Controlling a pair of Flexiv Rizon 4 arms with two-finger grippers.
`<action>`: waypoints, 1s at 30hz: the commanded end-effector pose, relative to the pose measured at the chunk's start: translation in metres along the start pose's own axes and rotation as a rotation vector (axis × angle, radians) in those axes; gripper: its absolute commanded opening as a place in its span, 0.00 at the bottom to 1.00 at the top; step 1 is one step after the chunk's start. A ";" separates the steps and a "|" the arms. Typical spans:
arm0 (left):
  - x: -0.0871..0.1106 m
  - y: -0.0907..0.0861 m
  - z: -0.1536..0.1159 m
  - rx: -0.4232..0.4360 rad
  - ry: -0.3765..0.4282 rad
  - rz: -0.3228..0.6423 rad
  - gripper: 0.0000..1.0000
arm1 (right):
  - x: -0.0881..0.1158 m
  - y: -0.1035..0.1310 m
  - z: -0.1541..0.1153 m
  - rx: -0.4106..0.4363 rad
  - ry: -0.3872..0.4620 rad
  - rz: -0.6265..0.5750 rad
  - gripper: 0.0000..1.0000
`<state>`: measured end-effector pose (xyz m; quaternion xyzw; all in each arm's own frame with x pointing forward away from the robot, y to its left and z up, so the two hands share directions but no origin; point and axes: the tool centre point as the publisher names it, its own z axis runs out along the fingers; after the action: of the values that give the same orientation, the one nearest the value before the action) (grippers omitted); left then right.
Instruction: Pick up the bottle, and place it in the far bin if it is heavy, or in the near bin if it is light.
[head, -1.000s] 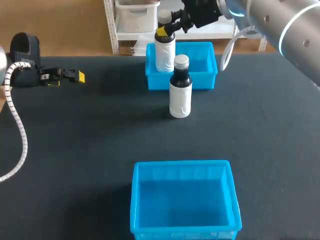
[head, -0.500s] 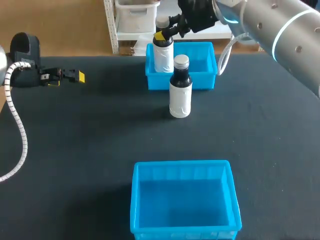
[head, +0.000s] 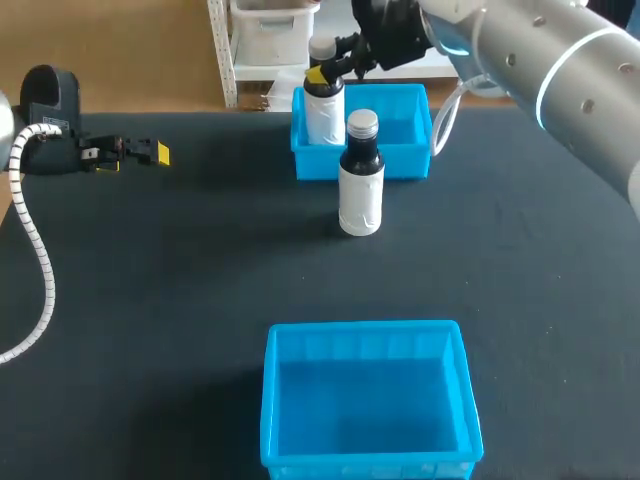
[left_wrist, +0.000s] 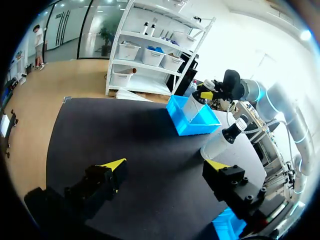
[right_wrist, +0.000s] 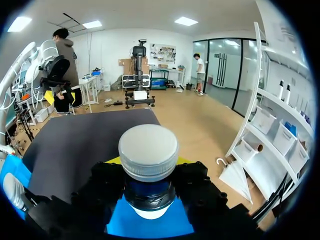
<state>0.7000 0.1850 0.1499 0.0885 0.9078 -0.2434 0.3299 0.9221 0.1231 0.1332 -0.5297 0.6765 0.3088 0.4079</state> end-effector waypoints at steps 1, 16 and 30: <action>0.000 0.000 0.000 0.000 0.000 0.000 1.00 | -0.003 -0.011 0.005 -0.478 0.005 0.004 0.00; 0.000 0.000 0.000 0.000 0.000 0.000 1.00 | 0.002 -0.013 0.006 -0.482 0.009 0.015 0.00; 0.000 0.000 0.000 0.000 0.000 0.000 1.00 | 0.008 -0.015 0.010 -0.485 0.015 0.029 0.00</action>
<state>0.7000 0.1850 0.1499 0.0884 0.9078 -0.2434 0.3299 0.9258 0.1205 0.1214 -0.5200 0.6886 0.3036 0.4041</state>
